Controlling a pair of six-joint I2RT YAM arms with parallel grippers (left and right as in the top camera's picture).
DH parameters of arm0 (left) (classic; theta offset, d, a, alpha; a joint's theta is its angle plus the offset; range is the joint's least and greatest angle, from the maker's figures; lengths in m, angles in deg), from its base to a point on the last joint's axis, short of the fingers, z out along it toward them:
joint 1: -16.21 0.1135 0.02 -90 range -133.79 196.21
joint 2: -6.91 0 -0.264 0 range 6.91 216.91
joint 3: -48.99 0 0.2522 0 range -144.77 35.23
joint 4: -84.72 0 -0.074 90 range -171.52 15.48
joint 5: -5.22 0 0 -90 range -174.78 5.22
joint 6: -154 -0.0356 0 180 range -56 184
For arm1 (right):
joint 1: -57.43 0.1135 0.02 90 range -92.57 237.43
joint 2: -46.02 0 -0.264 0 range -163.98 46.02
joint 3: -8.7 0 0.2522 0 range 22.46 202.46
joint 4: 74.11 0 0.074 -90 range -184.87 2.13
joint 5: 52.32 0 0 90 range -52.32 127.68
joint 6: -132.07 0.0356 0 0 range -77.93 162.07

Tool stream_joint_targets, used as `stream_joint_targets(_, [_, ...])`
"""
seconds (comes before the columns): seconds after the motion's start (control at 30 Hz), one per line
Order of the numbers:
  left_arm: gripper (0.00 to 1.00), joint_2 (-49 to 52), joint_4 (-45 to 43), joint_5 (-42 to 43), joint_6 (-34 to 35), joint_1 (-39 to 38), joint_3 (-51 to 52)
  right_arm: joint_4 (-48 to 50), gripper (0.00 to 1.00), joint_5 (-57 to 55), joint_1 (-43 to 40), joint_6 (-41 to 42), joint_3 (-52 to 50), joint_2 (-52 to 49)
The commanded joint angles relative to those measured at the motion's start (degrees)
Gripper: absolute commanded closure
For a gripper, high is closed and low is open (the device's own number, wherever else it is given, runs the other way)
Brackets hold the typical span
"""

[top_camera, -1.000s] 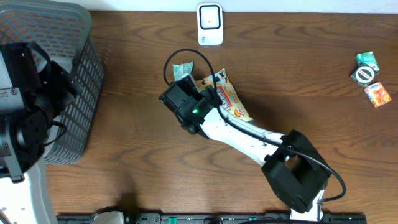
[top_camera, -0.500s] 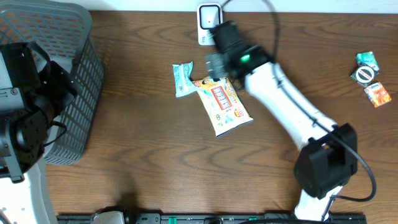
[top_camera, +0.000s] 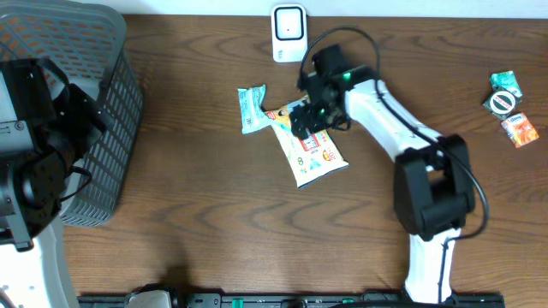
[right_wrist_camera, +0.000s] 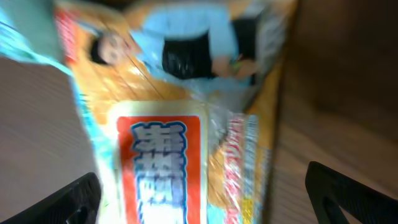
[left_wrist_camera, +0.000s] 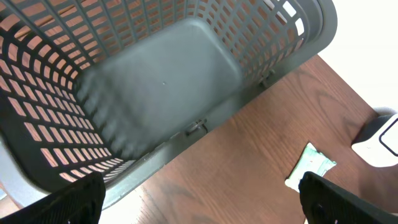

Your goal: Scan the item barcode

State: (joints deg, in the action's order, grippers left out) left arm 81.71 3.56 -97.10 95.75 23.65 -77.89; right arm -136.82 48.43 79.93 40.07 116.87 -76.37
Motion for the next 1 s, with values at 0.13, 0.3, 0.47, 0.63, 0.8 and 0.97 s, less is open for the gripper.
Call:
stream_joint_targets(0.13, [0.02,0.0,0.2,-0.2,0.5,0.3,-0.4,-0.2,0.28,-4.4,3.0,-0.1,-0.2,-5.2])
stream_joint_targets(0.3, [0.02,0.0,0.2,-0.2,0.5,0.3,-0.4,0.3,0.93,-9.1,4.2,6.5,0.8,-4.9])
stream_joint_targets(0.47, [0.02,0.0,0.2,-0.2,0.5,0.3,-0.4,0.9,0.99,-10.8,3.6,12.5,6.4,-3.8])
stream_joint_targets(0.63, [0.02,0.0,0.2,-0.2,0.5,0.3,-0.4,3.3,0.99,-10.8,1.5,13.8,16.0,-3.5])
stream_joint_targets(0.8, [0.02,0.0,0.2,-0.2,0.5,0.3,-0.4,14.9,0.99,-10.8,0.3,13.7,20.2,-3.5])
stream_joint_targets(0.97, [0.02,0.0,0.2,-0.2,0.5,0.3,-0.4,29.7,0.99,-11.1,0.3,11.5,20.1,-4.6])
